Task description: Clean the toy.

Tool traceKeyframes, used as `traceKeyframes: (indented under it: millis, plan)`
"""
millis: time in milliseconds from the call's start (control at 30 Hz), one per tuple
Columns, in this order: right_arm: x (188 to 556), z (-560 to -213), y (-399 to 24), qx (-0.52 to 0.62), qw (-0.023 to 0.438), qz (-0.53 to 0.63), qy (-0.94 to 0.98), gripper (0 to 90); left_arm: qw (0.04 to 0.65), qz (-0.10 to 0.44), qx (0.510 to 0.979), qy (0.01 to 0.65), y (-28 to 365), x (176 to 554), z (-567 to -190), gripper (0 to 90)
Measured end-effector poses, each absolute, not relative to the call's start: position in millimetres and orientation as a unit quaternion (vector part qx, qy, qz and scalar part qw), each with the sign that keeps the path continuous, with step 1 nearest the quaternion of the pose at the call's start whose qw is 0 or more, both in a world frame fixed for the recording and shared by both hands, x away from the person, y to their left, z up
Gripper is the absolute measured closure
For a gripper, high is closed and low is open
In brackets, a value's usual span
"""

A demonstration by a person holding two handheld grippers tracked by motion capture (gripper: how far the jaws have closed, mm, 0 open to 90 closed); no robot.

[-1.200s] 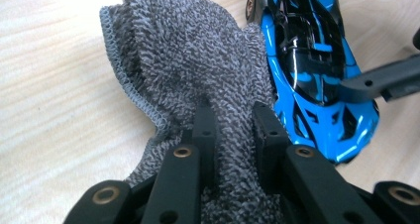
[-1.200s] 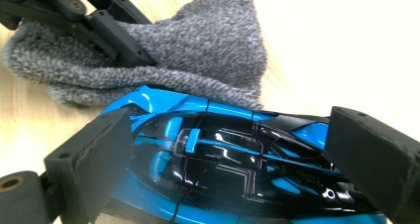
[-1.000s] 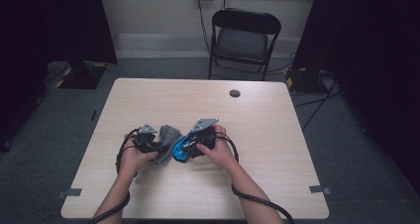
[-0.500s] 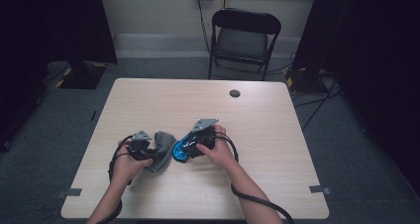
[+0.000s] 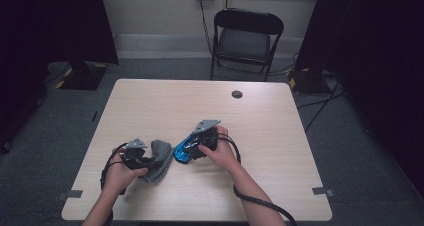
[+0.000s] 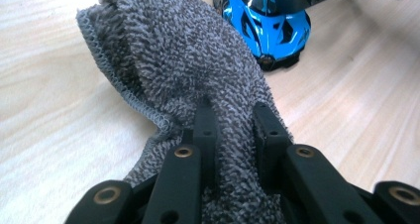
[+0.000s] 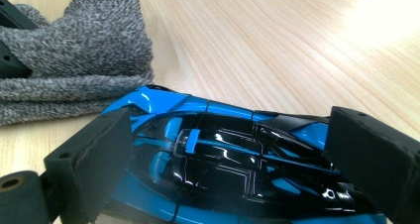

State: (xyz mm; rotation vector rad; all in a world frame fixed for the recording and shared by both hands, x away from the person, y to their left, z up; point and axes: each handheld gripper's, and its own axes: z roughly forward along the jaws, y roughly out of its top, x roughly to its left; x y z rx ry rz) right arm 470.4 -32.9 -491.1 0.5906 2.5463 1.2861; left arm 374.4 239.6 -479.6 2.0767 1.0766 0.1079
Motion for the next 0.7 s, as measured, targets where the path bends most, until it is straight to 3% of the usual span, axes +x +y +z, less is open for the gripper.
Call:
traceKeyframes:
  millis: [267, 700]
  plan:
    - [470.4, -491.3, -33.1, 0.202, 0.115, 0.440, 0.868, 4.4, 0.392, 0.043, 0.813, 0.429, 254.5, 367.4, -473.0, 76.0]
    - [470.3, -492.0, -33.7, 0.201, 0.115, 0.442, 0.866, 4.4, 0.432, 0.107, 0.776, 0.448, 269.6, 389.6, -450.2, 75.3]
